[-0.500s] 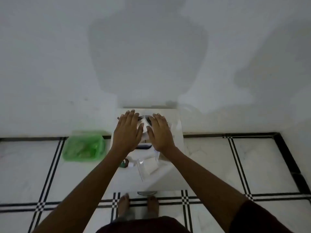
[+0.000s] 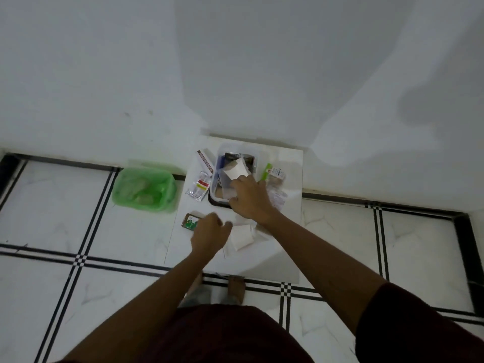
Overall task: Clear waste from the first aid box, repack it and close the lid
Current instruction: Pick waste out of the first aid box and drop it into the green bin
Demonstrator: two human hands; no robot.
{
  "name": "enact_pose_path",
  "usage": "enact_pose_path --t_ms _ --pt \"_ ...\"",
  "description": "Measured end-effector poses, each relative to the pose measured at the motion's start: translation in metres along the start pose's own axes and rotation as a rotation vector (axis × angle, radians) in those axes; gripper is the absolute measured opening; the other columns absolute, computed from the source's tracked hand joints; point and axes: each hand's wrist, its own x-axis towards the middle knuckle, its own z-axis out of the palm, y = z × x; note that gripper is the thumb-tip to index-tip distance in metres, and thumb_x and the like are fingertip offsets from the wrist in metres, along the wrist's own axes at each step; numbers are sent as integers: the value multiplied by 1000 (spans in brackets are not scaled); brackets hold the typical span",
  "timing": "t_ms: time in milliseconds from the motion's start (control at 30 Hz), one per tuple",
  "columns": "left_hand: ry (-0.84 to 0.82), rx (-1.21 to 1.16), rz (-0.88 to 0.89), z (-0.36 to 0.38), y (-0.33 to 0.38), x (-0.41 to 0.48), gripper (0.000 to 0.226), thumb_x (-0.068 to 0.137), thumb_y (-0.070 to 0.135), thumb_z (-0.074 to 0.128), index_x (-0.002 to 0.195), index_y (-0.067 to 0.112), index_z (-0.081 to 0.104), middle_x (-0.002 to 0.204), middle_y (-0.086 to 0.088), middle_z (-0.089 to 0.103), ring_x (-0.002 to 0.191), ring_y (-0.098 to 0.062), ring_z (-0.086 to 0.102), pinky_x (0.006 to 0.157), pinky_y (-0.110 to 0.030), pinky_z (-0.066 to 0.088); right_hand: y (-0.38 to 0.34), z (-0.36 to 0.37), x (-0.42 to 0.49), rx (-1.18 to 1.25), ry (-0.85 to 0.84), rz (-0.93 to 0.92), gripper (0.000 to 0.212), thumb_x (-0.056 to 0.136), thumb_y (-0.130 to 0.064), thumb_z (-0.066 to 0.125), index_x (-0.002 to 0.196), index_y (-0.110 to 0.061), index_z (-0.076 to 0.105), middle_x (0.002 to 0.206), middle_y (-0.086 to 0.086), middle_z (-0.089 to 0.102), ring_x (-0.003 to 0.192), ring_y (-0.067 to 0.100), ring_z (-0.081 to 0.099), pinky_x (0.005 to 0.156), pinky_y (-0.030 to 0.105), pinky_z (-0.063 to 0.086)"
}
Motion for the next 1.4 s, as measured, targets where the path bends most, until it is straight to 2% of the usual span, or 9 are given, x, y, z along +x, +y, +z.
enact_pose_path --t_ms 167,233,300,400,633,833,933,1200,1400 --pt "-152 -357 -480 39 -28 -1 76 70 42 75 125 1 43 120 -17 56 104 -34 59 68 -39 57 -2 18 4 -48 -51 28 36 84 -34 57 114 -16 52 117 4 58 114 25 48 93 50 34" --pt "-143 -468 -544 48 -27 1 83 68 37 79 129 3 35 126 -18 50 109 -35 56 66 -38 56 -1 24 5 -87 -22 25 28 86 -31 57 109 -15 55 112 4 60 110 25 50 92 49 33" --pt "-115 -490 -586 58 -29 6 85 64 37 83 126 5 34 126 -17 49 112 -34 54 81 -42 57 -1 30 7 -105 -8 30 19 87 -25 57 102 -15 60 106 4 63 106 24 52 89 47 31" --pt "-76 -424 -592 71 -31 9 82 65 34 83 126 7 34 127 -14 51 118 -33 52 101 -45 46 0 37 8 -77 12 16 10 84 -14 58 90 -17 65 93 3 66 99 25 52 83 45 28" --pt "-117 -458 -550 79 -40 6 29 84 17 62 108 1 63 110 -17 66 94 -30 62 93 -40 53 6 40 6 92 110 56 14 81 -9 60 78 -20 68 86 -1 65 95 21 50 72 37 18" --pt "-175 -645 -481 54 -45 0 10 80 14 61 81 4 60 86 -15 61 87 -29 60 69 -34 57 8 35 2 174 195 155 9 85 -18 57 92 -18 62 104 2 61 102 23 50 85 45 33" --pt "-133 -699 -425 39 -45 1 8 72 10 63 67 7 59 81 -21 67 85 -36 69 76 -44 59 13 28 16 213 235 327 22 84 -25 59 104 -15 59 115 5 54 112 27 44 87 47 32" --pt "-10 -808 -387 18 -57 -5 11 68 -3 57 63 4 51 78 -23 59 69 -30 57 74 -46 59 25 32 56 -19 -51 486 59 74 -47 70 122 -17 53 156 11 7 139 32 15 100 60 30" --pt "62 -958 -438 1 -66 -3 5 73 -3 55 71 1 54 79 -18 61 69 -30 58 67 -38 58 18 31 62 171 45 623 28 80 -23 63 106 -15 64 151 7 28 140 27 19 103 64 26"
